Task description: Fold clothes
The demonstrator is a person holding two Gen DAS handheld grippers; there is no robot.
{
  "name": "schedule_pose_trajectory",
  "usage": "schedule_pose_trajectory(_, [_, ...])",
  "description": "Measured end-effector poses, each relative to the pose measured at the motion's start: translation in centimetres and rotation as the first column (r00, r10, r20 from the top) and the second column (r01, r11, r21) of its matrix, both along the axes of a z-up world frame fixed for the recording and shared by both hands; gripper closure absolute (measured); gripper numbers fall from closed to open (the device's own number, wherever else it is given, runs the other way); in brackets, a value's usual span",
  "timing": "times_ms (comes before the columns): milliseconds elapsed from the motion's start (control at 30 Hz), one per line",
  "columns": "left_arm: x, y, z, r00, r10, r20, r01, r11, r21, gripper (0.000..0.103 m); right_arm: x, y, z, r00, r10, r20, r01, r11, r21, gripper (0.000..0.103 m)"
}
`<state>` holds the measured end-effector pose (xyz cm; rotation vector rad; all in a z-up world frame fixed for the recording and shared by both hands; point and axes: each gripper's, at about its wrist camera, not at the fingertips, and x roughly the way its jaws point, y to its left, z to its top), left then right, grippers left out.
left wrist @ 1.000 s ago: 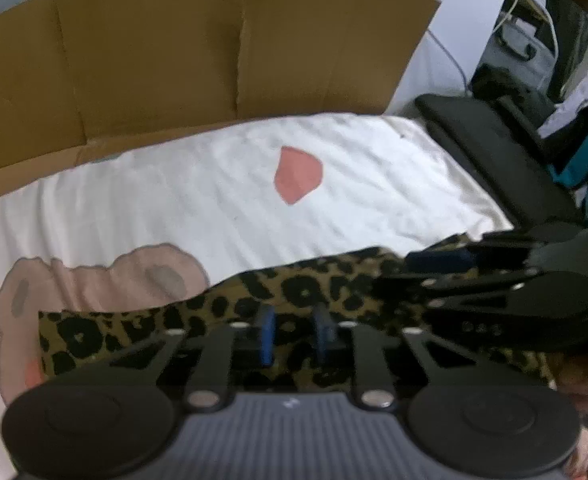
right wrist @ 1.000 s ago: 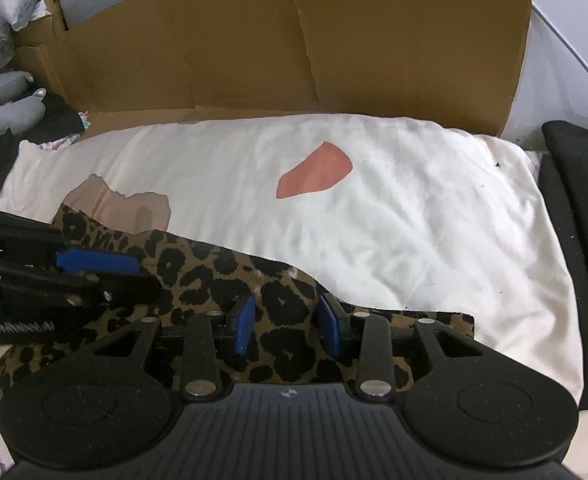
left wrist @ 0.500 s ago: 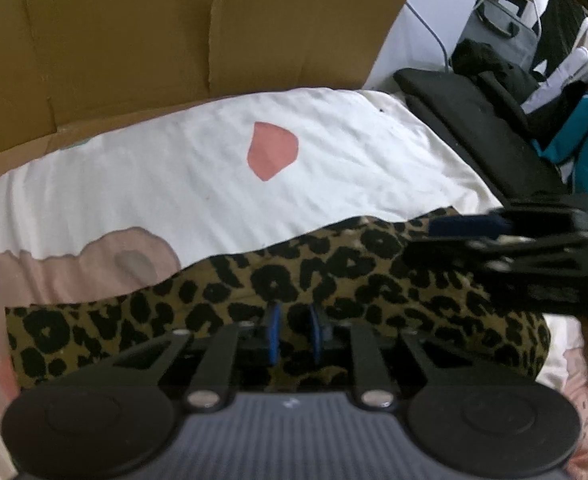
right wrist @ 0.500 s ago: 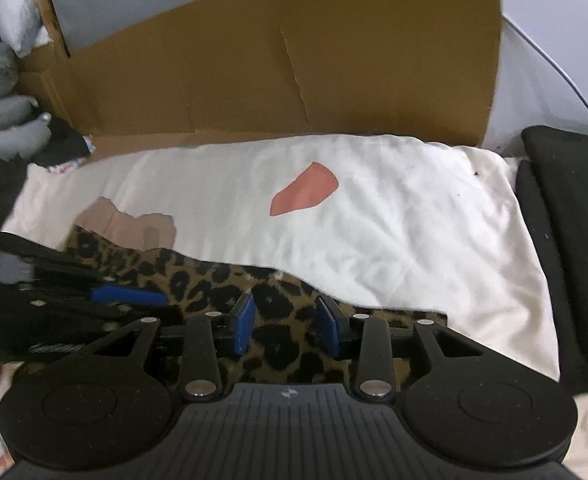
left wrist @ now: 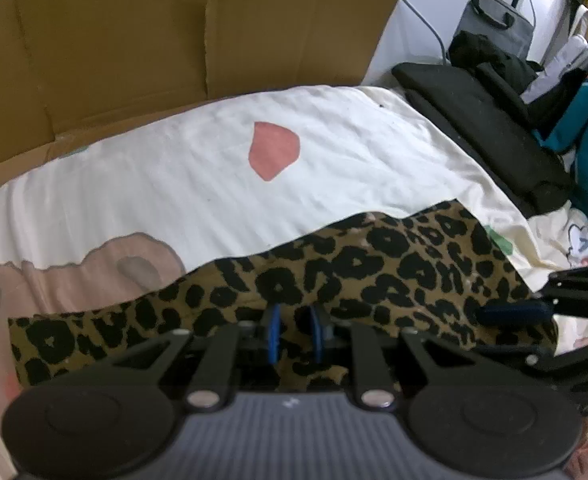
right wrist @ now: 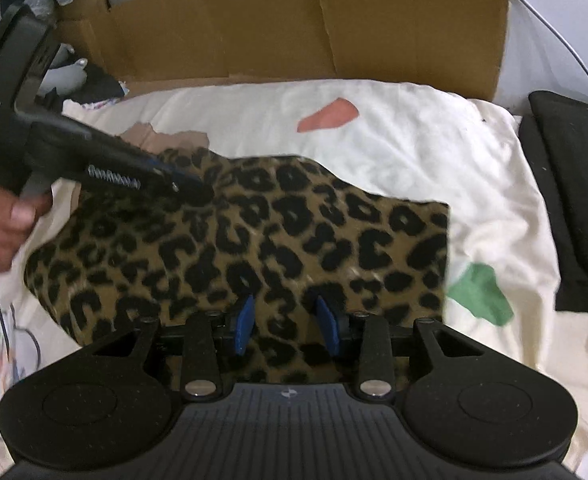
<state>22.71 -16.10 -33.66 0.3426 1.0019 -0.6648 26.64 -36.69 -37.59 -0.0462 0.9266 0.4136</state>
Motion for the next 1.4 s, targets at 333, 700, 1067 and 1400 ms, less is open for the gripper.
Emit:
schedule_pose_trajectory(333, [0.1,0.1,-0.2,1.0,-0.005,0.006,0.005,1.0,-0.007,0.083,-2.2,-3.8,0.2,1.0,-0.017,-0.008,0.016,0.996,-0.083,0.061])
schedule_pose_trajectory(700, [-0.3,0.0,-0.1,1.0,-0.002,0.019,0.002,1.0,0.0,0.083,-5.2,-4.1,3.4,1.0,0.015,0.026,-0.015,1.0,-0.02,0.062])
schedule_pose_trajectory(1067, [-0.1,-0.1,0.1,1.0,0.005,0.016,-0.005,1.0,0.002,0.083,-5.3,-3.4,0.4,0.997,-0.045,-0.055,0.042,0.998,-0.051,0.063])
schedule_pose_trajectory(1400, [-3.7,0.3,3.5,0.998,-0.014,0.058,0.017,0.999,-0.047,0.078,-3.3,-3.4,1.1,0.996,-0.086,-0.015,0.086,0.996,0.022,0.063])
